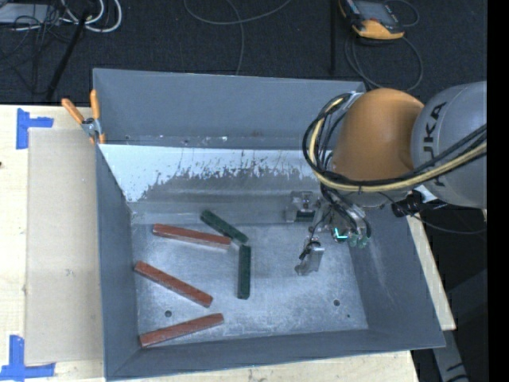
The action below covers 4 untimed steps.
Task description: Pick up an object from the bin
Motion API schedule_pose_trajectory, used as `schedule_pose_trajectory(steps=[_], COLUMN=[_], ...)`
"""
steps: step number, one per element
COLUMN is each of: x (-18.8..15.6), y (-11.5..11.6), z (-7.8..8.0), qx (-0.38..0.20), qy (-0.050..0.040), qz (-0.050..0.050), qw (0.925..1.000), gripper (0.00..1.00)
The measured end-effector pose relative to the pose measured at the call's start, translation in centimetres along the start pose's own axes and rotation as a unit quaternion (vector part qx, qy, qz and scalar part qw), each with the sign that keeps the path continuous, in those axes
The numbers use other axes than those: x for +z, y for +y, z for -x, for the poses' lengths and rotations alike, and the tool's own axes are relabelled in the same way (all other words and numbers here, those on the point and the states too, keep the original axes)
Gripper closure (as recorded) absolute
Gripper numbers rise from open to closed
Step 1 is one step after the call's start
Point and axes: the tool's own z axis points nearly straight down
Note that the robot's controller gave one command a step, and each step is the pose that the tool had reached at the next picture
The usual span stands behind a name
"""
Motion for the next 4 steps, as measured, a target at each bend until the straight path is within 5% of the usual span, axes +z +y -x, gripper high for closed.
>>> schedule_pose_trajectory(steps=[1, 2, 3, 4], x=[2.0, 10.3, 9.5, 10.0], y=[8.2, 11.7, 11.8, 11.7], z=[2.5, 4.7, 5.1, 4.8], qx=[0.04, 0.0, 0.001, 0.0], qy=[-0.0041, -0.0051, -0.0116, -0.0045], qz=[0.001, 0.001, 0.002, 0.0], qw=[0.9992, 1.0, 0.9999, 1.0], gripper=[0.0, 0.0, 1.0, 0.0])
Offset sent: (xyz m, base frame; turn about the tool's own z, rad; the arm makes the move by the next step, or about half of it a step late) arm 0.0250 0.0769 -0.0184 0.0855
